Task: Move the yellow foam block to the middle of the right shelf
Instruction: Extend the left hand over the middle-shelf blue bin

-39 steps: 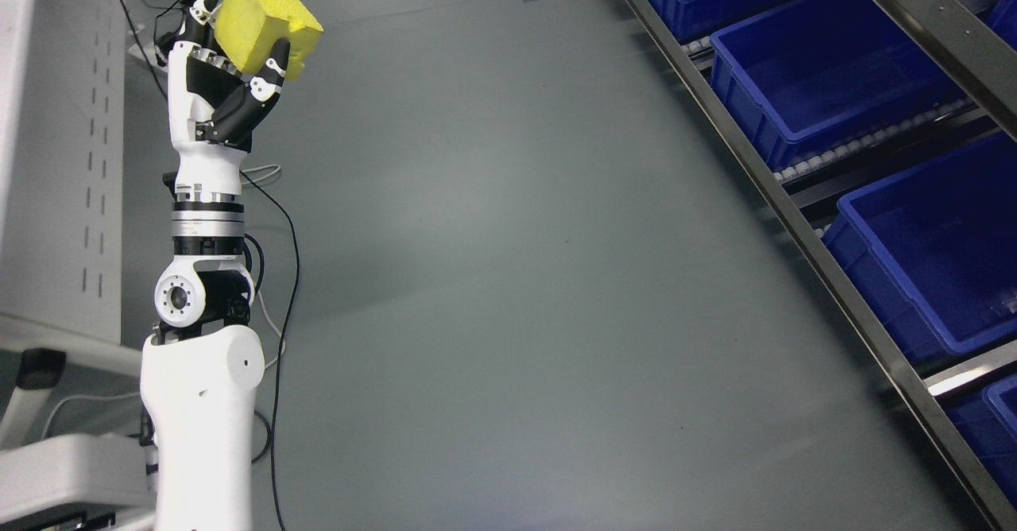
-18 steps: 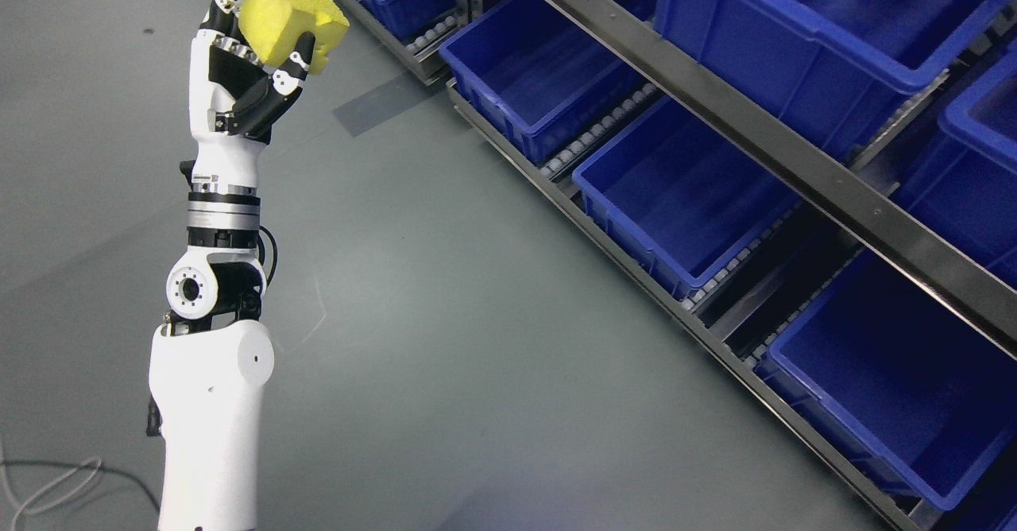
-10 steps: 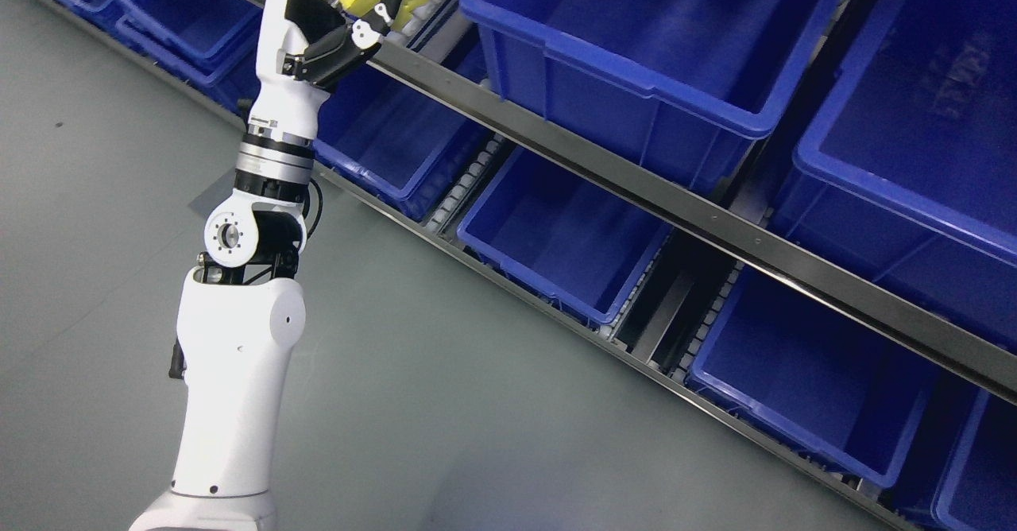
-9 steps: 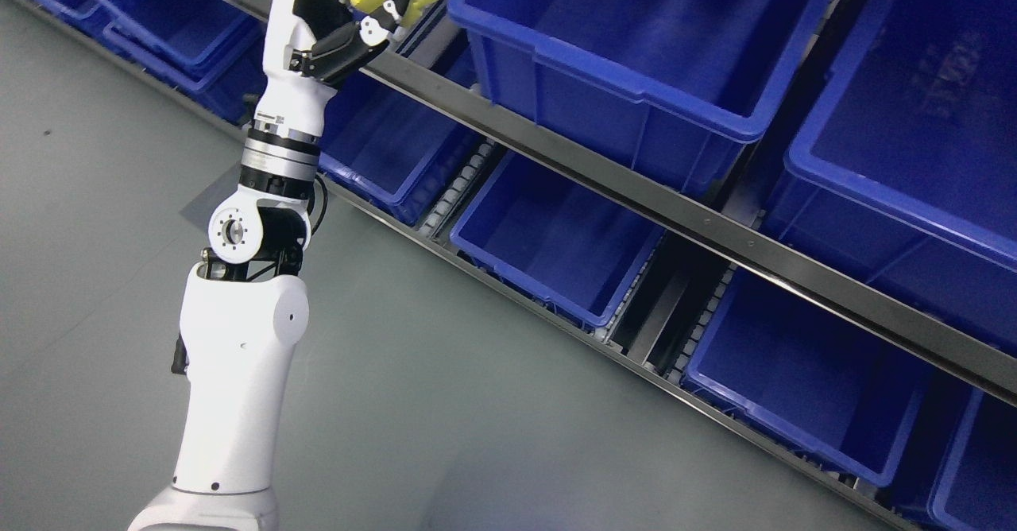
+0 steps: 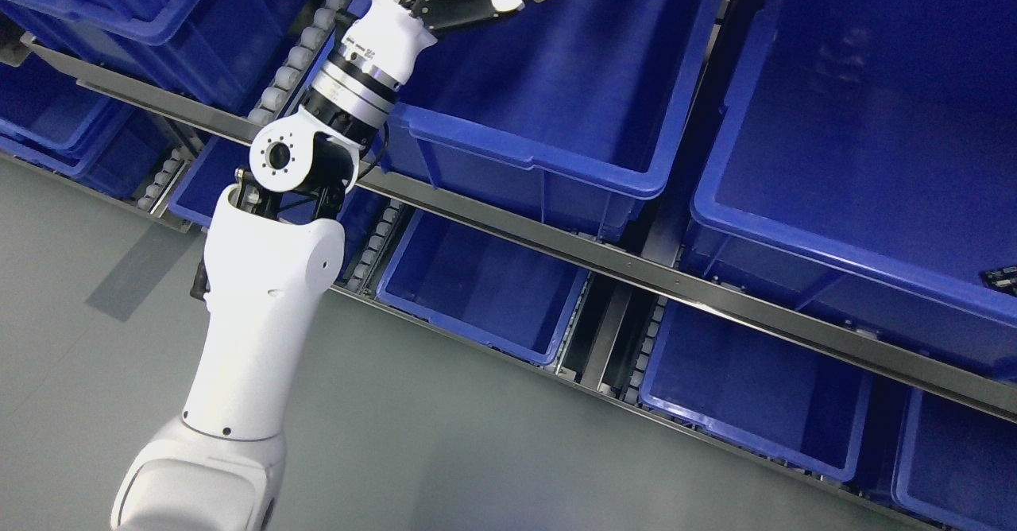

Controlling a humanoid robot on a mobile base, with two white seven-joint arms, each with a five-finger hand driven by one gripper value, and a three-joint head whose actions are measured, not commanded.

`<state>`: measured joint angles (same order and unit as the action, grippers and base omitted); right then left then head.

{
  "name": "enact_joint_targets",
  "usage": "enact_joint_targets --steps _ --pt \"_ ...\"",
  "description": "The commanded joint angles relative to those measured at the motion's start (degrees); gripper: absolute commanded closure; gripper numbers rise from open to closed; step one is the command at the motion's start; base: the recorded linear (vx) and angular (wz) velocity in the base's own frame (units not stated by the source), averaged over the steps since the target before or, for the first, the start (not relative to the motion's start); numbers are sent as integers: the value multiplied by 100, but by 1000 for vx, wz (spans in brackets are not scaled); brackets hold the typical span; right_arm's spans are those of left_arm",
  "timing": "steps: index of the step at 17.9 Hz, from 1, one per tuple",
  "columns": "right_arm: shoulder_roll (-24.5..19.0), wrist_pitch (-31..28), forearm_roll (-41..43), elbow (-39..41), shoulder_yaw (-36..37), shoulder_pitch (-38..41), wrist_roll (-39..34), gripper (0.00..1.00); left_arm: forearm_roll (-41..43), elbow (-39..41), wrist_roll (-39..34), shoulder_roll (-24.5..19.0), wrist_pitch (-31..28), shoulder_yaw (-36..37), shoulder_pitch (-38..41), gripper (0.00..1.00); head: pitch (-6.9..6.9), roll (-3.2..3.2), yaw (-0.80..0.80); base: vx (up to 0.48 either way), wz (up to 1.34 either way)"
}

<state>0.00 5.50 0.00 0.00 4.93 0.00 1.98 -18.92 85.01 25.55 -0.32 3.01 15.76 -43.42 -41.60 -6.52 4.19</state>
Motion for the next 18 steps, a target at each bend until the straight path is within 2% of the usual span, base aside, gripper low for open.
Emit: enact_joint_targets --steps 1,4,7,11,14,16,18 --pt "100 -5 -18 100 -1 9 -4 0 571 96 432 -713 -336 472 -676 54 0 0 0 141 -235" --pt "100 -5 -18 100 -1 9 -4 0 1266 -168 1028 -1171 -336 437 -826 54 0 0 0 117 -216" --pt "100 -5 -18 100 -1 9 -4 0 2248 -379 1819 -1435 -336 96 -843 54 0 0 0 85 -159" --pt "100 -5 -18 100 -1 9 -4 0 3130 -371 2725 -1515 -275 -353 -843 52 0 0 0 49 -79" --pt "100 -5 -18 100 -1 9 -4 0 3175 -379 2850 -1489 -274 -301 -782 51 -1 0 0 0 0" --pt "100 -5 -18 100 -1 9 -4 0 3184 -397 2841 -1428 -274 -284 -756 44 -1 0 0 0 0" --pt "100 -5 -18 100 -1 9 -4 0 3202 -493 2780 -1287 -274 -275 -729 31 -1 0 0 0 0"
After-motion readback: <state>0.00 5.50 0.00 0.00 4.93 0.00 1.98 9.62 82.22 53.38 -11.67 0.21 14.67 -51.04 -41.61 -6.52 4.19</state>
